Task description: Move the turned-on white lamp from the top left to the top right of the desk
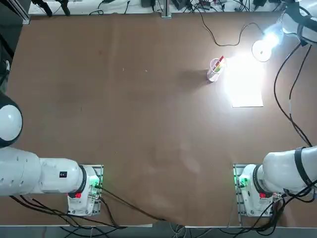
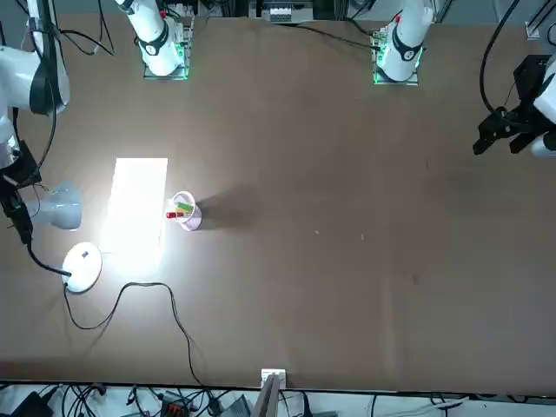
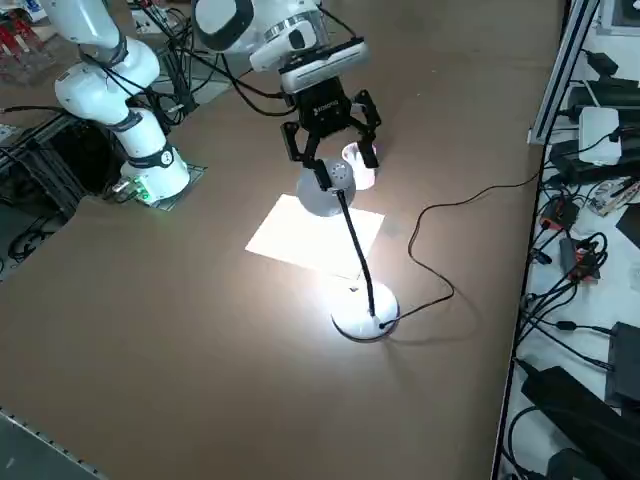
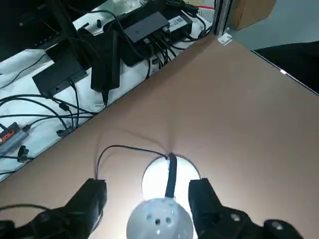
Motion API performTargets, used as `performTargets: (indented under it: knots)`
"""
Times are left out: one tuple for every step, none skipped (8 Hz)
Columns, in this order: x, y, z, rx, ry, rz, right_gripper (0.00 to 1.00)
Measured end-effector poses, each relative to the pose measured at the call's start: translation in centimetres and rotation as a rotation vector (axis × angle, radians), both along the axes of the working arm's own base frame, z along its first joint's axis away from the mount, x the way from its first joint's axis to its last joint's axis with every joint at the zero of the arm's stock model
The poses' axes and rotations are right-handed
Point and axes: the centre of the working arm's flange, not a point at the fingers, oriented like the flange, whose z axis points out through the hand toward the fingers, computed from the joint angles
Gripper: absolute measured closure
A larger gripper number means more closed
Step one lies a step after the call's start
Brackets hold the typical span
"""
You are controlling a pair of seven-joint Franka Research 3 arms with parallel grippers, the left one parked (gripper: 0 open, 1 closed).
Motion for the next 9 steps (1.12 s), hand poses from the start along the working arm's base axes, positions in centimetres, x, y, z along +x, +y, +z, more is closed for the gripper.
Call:
performTargets:
  knots:
    - [0.3, -0.5, 1.7, -0.026, 0.02, -0.004, 0.0]
    - [0.6, -1.5, 4.7, -0.06, 0.074, -0.009, 0.0]
    - [0.6, -2.3, 8.4, -0.056, 0.139, 0.011, 0.0]
    - [0.0, -2.6, 11.7, -0.011, 0.219, 0.084, 0.0]
    - [-1.0, -2.6, 13.3, 0.05, 0.32, 0.189, 0.0]
    - [-2.0, -2.4, 13.5, 0.122, 0.416, 0.296, 0.0]
    - [-2.8, -2.1, 12.9, 0.202, 0.489, 0.367, 0.0]
    - [-3.8, -1.5, 12.0, 0.282, 0.573, 0.419, 0.0]
    - [-5.1, -0.7, 11.4, 0.342, 0.675, 0.47, 0.0]
